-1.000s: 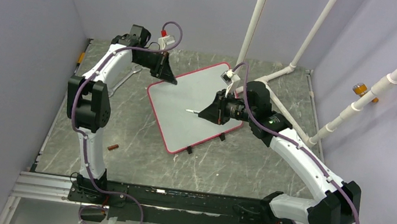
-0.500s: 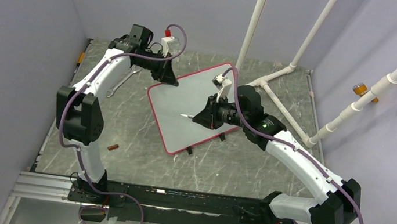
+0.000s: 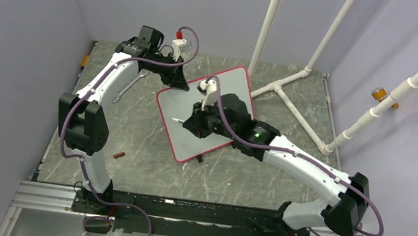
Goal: Write a sentence on the whiteboard
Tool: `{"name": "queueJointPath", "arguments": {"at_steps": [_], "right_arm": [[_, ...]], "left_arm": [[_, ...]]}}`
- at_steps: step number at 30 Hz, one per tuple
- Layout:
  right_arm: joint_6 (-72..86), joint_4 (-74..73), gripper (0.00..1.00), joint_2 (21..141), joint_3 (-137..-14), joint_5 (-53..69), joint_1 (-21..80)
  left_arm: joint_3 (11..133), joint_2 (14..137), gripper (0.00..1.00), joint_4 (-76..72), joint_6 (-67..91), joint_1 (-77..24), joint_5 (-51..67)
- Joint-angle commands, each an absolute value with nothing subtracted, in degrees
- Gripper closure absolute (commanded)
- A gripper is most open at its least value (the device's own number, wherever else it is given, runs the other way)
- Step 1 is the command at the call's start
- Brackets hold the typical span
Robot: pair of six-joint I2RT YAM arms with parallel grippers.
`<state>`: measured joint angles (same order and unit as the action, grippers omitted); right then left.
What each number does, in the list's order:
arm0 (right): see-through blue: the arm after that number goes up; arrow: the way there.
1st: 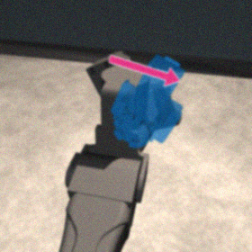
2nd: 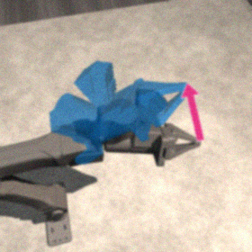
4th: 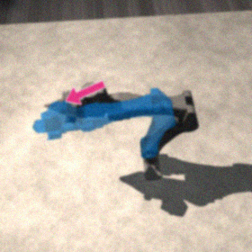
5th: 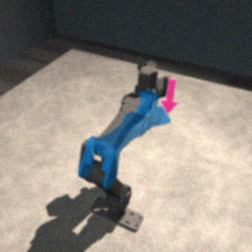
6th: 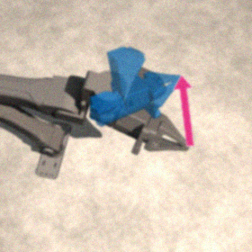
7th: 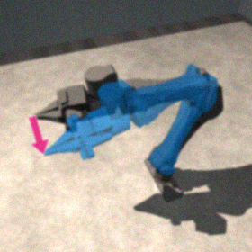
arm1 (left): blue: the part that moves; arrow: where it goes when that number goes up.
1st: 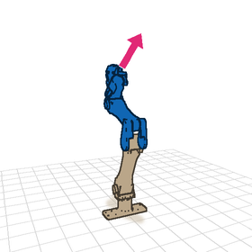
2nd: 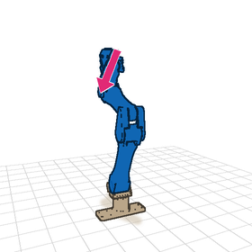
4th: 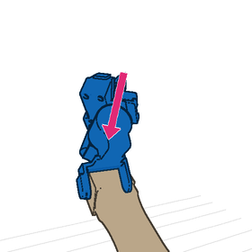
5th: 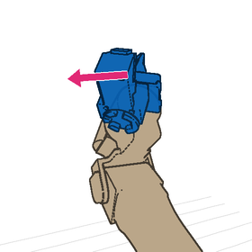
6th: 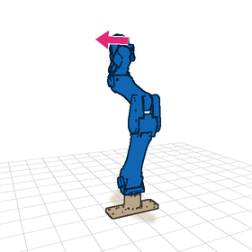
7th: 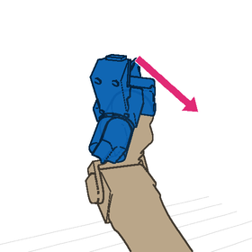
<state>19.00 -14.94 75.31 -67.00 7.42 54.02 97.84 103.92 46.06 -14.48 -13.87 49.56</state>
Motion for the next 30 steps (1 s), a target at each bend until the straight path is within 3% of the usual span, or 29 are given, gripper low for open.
{"name": "queueJointPath", "arguments": {"at_steps": [1, 9, 30], "right_arm": [[19.54, -13.38, 1.0, 80.04, -72.82, -5.39, 57.65], [20.99, -13.83, 1.0, 86.17, -79.23, -13.27, 58.31], [20.72, -14.98, 1.0, 92.68, -85.24, -15.3, 58.02]], "left_arm": [[95.85, 102.7, 1.0, 45.46, -22.15, -16.2, 40.9], [95.58, 102.51, 1.0, 45.4, -22.32, -16.73, 40.26], [95.28, 101.96, 1.0, 45.43, -22.76, -17.97, 38.68]]}}
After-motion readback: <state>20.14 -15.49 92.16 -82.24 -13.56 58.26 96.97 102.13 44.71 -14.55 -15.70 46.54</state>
